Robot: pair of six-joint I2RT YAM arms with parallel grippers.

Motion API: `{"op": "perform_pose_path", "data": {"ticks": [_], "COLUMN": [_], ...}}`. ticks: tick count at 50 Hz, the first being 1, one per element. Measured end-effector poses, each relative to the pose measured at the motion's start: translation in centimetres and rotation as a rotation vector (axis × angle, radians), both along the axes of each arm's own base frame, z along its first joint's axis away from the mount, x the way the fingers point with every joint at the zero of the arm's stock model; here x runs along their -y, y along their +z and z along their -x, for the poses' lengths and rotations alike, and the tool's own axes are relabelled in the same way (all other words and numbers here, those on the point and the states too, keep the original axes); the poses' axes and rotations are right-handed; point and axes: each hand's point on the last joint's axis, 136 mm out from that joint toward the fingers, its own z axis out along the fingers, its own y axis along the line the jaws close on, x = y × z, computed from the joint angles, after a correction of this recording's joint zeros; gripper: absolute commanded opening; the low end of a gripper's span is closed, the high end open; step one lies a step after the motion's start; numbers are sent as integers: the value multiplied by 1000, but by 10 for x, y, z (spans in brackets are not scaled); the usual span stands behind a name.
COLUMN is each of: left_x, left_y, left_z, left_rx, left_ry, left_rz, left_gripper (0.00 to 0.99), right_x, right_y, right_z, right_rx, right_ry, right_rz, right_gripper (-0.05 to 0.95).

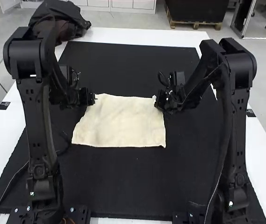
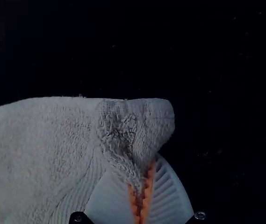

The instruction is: Fold the towel.

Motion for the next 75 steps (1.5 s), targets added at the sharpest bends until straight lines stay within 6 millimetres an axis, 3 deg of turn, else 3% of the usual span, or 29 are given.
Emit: {"op": "perform_pose_path", "data": {"ticks": [18,22,25,30,35,44,75], "left_x": [21,21,22,22,23,23,16], "left_y": [2,2,2,2,-2,-11,-2], "left_z": [-1,0,0,0,1,3,-5], "left_rx": [1,1,-1,-5,-13,-30,1], "left_ry": [-35,-36,-36,-36,-37,-38,-18], "left_rz": [29,33,37,42,45,52,60], "left_gripper": [887,843,741,423,223,33,30], "right_x": [0,0,0,0,-1,-1,-2], "right_y": [0,0,0,0,0,0,3], "right_z": [0,0,0,0,0,1,8], "right_rx": [2,1,1,1,1,-1,39], "right_ry": [1,2,2,2,3,8,40], "right_rz": [-1,-2,-2,-2,-3,-6,-6], "right_gripper": [-7,-7,-7,-7,-7,-7,-8]}}
